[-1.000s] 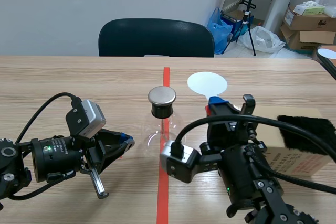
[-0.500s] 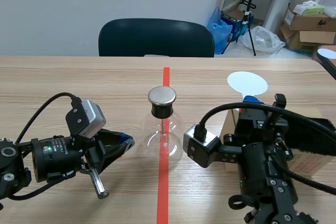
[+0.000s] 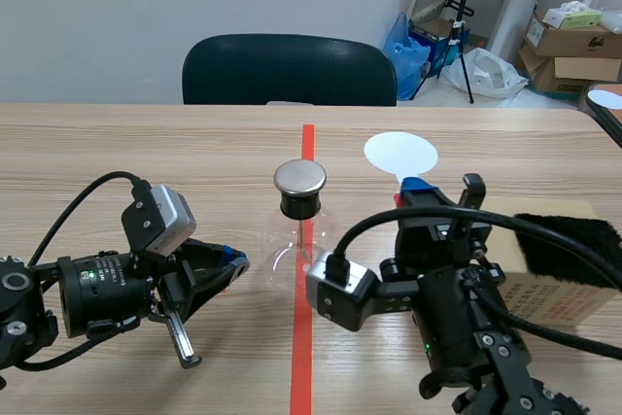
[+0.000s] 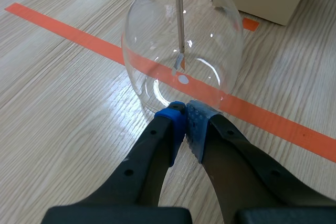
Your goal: Do the electroscope experiment
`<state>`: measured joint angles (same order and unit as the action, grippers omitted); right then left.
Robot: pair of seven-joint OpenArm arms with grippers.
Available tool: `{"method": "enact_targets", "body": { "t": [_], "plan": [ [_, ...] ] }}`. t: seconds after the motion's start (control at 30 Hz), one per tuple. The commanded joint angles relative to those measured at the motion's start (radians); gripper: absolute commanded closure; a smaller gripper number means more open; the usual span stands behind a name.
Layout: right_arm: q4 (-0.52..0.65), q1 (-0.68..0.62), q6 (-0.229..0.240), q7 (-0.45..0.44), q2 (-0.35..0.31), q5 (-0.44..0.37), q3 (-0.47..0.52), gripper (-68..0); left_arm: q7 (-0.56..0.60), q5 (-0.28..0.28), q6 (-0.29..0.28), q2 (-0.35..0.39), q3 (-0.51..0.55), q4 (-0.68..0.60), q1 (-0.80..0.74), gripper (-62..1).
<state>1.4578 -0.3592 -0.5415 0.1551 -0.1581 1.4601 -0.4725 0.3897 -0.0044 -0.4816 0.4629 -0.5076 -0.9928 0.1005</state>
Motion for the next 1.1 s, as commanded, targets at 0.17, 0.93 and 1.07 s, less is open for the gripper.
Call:
{"method": "enact_targets", "body": {
  "t": [0.17,0.93,1.07],
  "plan": [
    [0.028,0.041,-0.006,-0.148,-0.002,0.001,0.002,-1.0,0.01,-0.013,-0.003,-0.003,0.003,-0.019,0.013,-2.7],
    [0.028,0.041,0.042,-0.369,-0.002,0.001,0.002,-1.0,0.01,-0.013,-0.003,-0.003,0.003,-0.019,0.013,-2.7],
    [0.028,0.041,0.034,-0.388,-0.002,0.001,0.002,-1.0,0.01,-0.013,-0.003,-0.003,0.003,-0.019,0.013,-2.7]
  ]
}}
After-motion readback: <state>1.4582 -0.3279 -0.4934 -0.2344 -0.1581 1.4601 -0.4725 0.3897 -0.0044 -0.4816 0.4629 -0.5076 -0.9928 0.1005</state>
